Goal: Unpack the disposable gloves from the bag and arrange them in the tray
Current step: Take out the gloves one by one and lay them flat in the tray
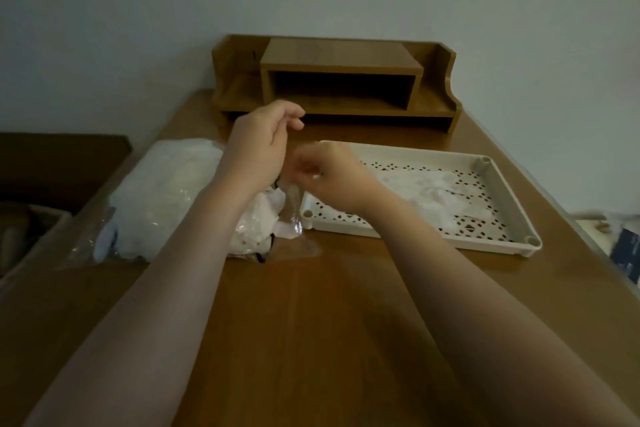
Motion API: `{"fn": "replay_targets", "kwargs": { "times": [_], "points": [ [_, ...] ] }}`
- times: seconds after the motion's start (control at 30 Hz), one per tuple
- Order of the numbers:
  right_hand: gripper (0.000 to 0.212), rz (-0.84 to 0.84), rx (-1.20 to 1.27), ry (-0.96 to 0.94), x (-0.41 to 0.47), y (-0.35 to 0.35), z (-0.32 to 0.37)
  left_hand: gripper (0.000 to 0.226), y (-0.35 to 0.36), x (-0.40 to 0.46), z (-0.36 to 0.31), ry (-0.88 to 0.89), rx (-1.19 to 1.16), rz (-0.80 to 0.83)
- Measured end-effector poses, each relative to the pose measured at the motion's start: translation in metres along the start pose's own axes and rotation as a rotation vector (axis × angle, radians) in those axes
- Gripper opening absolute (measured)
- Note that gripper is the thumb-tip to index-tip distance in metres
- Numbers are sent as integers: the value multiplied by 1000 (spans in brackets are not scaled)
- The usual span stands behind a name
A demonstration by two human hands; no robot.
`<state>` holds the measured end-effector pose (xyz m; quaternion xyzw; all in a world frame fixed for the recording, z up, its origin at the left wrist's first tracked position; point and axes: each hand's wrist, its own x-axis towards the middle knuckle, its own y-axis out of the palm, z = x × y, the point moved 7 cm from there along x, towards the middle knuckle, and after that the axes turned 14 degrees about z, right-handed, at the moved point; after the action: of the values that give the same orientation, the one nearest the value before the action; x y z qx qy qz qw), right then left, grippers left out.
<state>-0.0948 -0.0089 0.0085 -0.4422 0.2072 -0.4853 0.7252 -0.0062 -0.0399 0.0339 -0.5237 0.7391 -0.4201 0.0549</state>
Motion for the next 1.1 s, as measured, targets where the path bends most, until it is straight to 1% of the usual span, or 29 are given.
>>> {"fn": "replay_targets", "kwargs": {
  "times": [0.07, 0.1, 0.13, 0.2, 0.3, 0.37, 0.4, 0.47, 0.5, 0.57, 0.63, 0.67, 0.73, 0.8, 0.87, 0.93, 1.0, 1.03, 1.1],
  "points": [
    [16, 259, -106, 42, 8, 30, 1, 29, 1, -4, 12, -36, 3, 42],
    [17, 349, -201, 83, 11, 44, -4, 27, 3, -5, 17, -51, 9, 90],
    [16, 397, -294, 116, 10, 54, -10, 25, 7, -5, 20, -62, 27, 168],
    [17, 412, -402, 182, 9, 65, -19, 21, 13, -6, 24, -81, 64, 340],
    [16, 320, -399, 247, 7, 62, -24, 15, 18, -7, 28, -111, 111, 510],
    [14, 309, -394, 282, 5, 57, -27, 10, 25, -12, 34, -144, 157, 656],
    [12, 328, -387, 299, 4, 55, -28, 11, 30, -16, 37, -169, 178, 740],
    [11, 350, -338, 314, 1, 49, -33, 20, 38, -23, 42, -212, 258, 875],
    [10, 334, -278, 306, 0, 43, -36, 25, 41, -25, 43, -222, 317, 905],
    [10, 251, -75, 289, -5, 30, -41, 31, 47, -23, 43, -210, 419, 892],
    [16, 138, 227, 283, -12, 16, -49, 23, 50, -19, 44, -197, 445, 852],
    [21, 82, 381, 272, -16, 10, -52, 20, 50, -18, 45, -192, 431, 840],
    [26, 3, 639, 221, -22, 2, -58, 25, 47, -17, 46, -188, 357, 827],
    [21, -30, 904, 145, -24, 2, -63, 31, 41, -17, 43, -182, 289, 805],
    [17, -54, 1141, 108, -23, 8, -66, 37, 33, -16, 44, -205, 221, 774],
    [22, -122, 1273, 133, -23, 11, -68, 36, 25, -15, 46, -217, 152, 749],
    [24, -220, 1349, 194, -24, 12, -70, 21, 18, -15, 47, -204, 142, 704],
    [23, -263, 1386, 208, -25, 11, -71, 20, 14, -14, 46, -195, 145, 677],
    [20, -299, 1487, 187, -23, 11, -71, 22, 8, -13, 41, -166, 125, 636]
  ]
}}
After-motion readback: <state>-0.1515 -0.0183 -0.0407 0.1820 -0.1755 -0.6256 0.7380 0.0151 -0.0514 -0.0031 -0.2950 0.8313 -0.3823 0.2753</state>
